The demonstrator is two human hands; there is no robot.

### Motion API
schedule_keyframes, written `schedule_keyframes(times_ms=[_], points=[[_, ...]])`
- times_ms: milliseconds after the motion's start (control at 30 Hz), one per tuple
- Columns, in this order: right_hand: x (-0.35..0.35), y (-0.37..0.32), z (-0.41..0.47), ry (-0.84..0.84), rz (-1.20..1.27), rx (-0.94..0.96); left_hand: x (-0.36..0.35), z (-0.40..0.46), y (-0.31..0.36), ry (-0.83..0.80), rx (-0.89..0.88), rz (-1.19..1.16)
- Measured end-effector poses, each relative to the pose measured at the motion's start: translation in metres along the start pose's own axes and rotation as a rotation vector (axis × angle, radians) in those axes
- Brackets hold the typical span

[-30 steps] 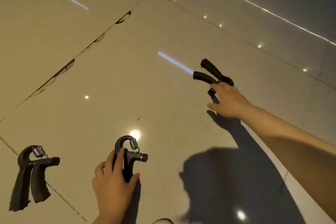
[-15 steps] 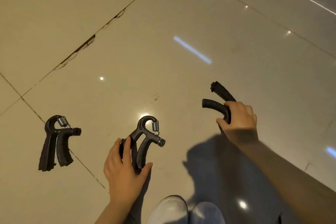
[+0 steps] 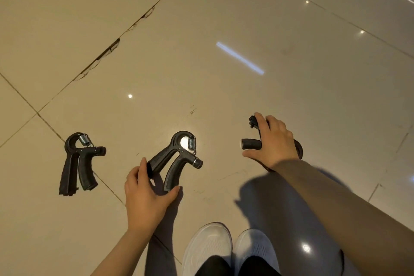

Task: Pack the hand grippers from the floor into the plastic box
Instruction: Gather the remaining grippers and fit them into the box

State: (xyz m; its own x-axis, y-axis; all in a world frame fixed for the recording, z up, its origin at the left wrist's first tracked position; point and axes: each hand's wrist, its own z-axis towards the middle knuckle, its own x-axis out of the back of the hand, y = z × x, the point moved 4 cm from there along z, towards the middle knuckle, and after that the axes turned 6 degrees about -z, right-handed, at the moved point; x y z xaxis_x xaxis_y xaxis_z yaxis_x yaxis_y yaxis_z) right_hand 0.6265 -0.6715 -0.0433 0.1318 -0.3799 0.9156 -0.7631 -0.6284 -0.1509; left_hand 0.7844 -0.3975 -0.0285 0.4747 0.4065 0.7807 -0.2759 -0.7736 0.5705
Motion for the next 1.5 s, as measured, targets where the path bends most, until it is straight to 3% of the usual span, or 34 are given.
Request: schedule_keyframes(times_ms=[167,433,600,733,900,1200,1500], points=[[0.015,-0.010,-0.019,0.078,-0.043,0.046,0.039,-0.009,0.026,0.050,-0.156,-0.154],[0.067,0.004,-0.169,0.302,0.286,-0.030,0.103,-0.088,0.076,0.135,-0.491,-0.277],[0.099,-0.011,-0.296,0.407,0.314,0.077,0.153,-0.195,0.109,0.185,-0.699,-0.416],[0.131,-0.012,-0.406,0.513,0.327,0.123,0.193,-0.303,0.130,0.241,-0.913,-0.398],[0.144,0.016,-0.550,0.626,0.331,0.157,0.221,-0.454,0.132,0.240,-1.058,-0.465],[0.101,0.137,-0.842,0.699,0.364,0.072,0.164,-0.741,0.150,0.197,-1.182,-0.438],[0.049,0.291,-1.104,0.714,0.481,-0.118,0.040,-1.001,0.212,-0.156,-1.301,-0.398]])
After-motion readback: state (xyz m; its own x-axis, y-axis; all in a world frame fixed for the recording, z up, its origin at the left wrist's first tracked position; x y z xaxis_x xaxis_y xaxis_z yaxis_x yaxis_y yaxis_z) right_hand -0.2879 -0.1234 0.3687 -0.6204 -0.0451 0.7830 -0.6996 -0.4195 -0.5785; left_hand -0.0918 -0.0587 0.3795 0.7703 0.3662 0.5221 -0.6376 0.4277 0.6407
